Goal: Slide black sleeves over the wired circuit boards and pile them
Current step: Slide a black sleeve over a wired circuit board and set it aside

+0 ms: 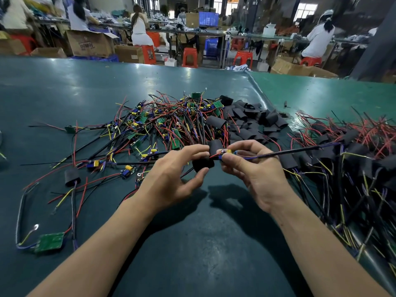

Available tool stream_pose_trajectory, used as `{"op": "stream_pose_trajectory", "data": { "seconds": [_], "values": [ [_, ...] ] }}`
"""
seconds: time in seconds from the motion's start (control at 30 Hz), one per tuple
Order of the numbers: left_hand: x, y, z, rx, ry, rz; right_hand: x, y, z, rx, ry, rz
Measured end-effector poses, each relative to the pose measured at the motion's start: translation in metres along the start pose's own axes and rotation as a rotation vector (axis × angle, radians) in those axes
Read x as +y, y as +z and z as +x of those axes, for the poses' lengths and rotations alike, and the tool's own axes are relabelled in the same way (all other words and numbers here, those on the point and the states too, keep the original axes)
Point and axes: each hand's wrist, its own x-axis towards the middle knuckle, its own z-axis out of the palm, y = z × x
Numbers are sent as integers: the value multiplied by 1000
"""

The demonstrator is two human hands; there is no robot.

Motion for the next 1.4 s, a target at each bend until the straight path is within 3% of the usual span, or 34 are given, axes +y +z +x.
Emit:
{"op": "stream_pose_trajectory", "data": {
  "seconds": [0.2, 0.53, 0.83, 1.4],
  "values": [
    [2, -1, 1, 6, -11, -8, 1, -6, -1, -101, 75, -10],
    [2, 5, 0, 41, -17, -101, 1, -2, -4, -83, 93, -53],
    [1, 7, -2, -12, -35, -140, -2, -7, -3, -154, 133, -42],
    [5, 4, -2, -165, -164, -88, -3, -13, 0, -118, 234, -27]
  ]
}}
